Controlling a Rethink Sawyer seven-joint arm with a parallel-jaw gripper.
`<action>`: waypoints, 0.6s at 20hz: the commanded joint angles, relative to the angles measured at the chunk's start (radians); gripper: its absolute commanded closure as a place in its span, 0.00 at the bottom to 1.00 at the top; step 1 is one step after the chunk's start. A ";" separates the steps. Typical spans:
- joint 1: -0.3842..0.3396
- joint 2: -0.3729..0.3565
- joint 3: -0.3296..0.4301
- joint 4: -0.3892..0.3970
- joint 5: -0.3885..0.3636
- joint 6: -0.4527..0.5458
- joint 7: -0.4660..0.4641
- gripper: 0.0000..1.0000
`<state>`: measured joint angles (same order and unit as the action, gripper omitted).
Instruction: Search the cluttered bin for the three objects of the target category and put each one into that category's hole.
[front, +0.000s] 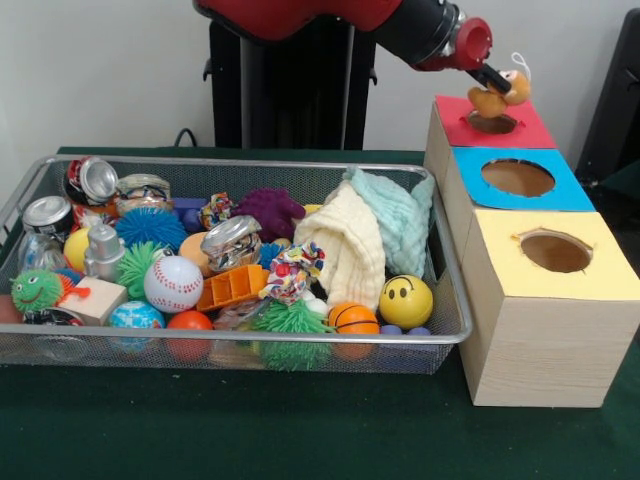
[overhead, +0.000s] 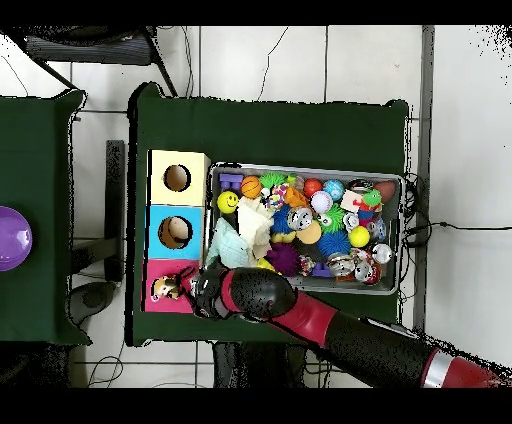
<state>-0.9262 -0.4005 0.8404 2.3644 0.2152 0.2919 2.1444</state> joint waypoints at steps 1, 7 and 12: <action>-0.015 0.083 -0.073 -0.175 -0.037 0.030 -0.018 1.00; -0.015 0.072 -0.064 -0.169 -0.051 0.026 0.008 1.00; -0.019 0.074 -0.052 -0.159 -0.056 0.016 0.025 1.00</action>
<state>-0.9358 -0.3519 0.8375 2.3624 0.1665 0.2919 2.1444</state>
